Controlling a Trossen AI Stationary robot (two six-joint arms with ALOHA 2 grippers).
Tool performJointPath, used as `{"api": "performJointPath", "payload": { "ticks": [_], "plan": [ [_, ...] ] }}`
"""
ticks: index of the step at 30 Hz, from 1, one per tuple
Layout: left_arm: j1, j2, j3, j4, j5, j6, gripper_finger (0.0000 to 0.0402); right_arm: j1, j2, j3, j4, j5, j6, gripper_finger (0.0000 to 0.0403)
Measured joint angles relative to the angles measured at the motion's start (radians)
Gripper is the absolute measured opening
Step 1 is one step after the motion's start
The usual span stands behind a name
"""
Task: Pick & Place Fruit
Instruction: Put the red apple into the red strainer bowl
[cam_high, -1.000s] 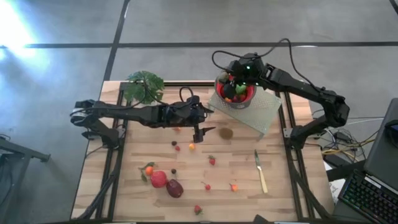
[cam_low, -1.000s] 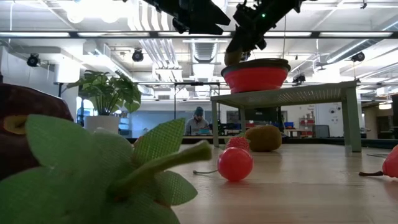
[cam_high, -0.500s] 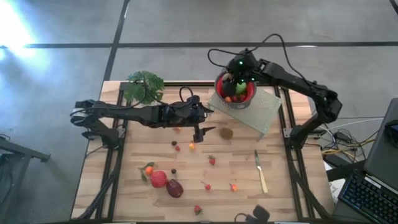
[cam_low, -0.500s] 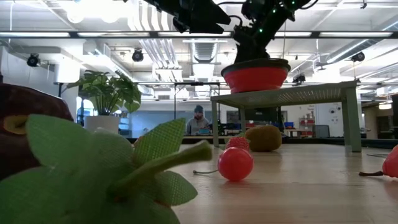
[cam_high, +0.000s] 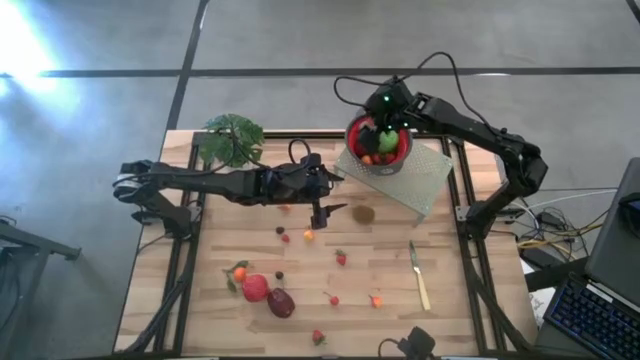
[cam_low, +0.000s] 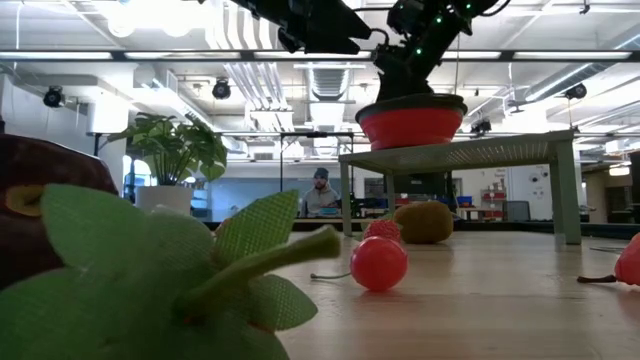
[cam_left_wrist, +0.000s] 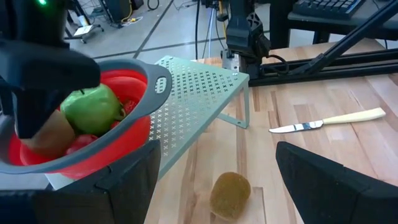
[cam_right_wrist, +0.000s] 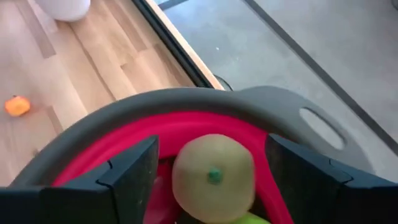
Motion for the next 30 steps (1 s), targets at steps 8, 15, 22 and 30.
{"api": "performJointPath", "payload": {
  "ticks": [8, 15, 22, 30],
  "plan": [
    [-0.006, -0.033, 0.000, -0.107, 0.000, 0.059, 0.0323, 0.032, -0.089, 0.013, -0.024, -0.001, -0.007, 0.0295],
    [-0.044, -0.111, 0.000, -0.316, 0.001, 0.061, 0.0323, 0.129, -0.183, -0.001, -0.050, -0.005, -0.024, 0.0253],
    [-0.137, -0.178, -0.024, -0.497, 0.001, 0.029, 0.0323, 0.264, -0.239, -0.003, -0.077, -0.005, -0.026, 0.0215],
    [-0.309, -0.242, -0.061, -0.622, -0.047, -0.135, 0.0318, 0.402, -0.245, -0.004, -0.081, 0.002, -0.022, 0.0181]
  ]
}}
